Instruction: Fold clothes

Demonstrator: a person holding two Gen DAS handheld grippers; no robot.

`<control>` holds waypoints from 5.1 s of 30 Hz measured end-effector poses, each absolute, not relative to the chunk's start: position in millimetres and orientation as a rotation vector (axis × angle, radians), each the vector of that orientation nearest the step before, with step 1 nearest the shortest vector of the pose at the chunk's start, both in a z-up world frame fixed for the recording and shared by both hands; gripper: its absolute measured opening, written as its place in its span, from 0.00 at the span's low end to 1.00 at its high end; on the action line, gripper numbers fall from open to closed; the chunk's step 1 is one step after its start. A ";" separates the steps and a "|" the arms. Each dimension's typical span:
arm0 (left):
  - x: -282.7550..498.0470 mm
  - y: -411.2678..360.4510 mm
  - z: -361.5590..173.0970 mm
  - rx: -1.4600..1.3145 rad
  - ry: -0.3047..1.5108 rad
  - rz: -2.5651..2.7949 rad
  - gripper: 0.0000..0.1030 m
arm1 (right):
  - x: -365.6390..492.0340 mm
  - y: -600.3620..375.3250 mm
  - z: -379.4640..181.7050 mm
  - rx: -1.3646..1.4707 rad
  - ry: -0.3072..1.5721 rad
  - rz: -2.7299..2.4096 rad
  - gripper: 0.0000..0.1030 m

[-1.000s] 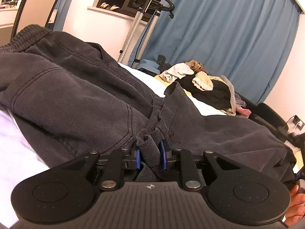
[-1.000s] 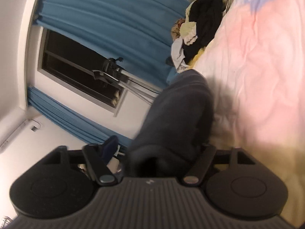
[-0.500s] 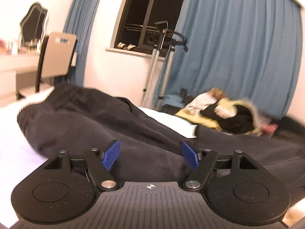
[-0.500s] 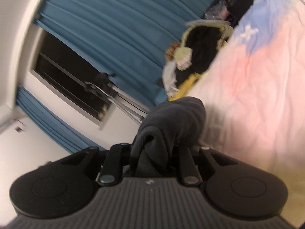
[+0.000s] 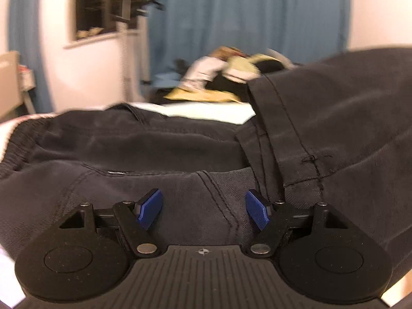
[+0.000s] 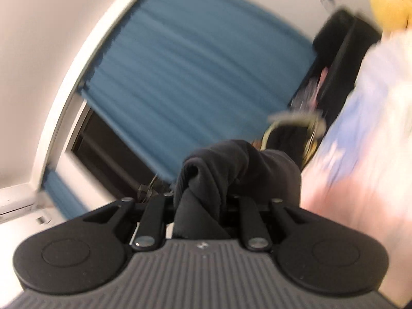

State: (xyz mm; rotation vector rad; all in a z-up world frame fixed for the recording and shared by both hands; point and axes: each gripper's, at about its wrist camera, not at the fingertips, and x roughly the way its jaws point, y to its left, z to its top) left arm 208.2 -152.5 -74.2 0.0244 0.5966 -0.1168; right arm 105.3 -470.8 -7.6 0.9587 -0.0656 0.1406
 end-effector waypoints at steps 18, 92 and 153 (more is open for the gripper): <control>169.1 -166.0 -56.9 0.171 0.625 -0.251 0.82 | 123.5 -460.1 -13.7 0.603 -0.124 0.028 0.18; 137.2 44.4 -93.4 -0.581 0.523 -0.128 0.43 | 137.0 -188.0 -62.1 -0.431 0.273 0.513 0.05; 144.0 87.4 -119.7 -1.070 0.571 -0.090 0.95 | 148.6 -147.7 -82.3 -0.488 0.295 0.648 0.33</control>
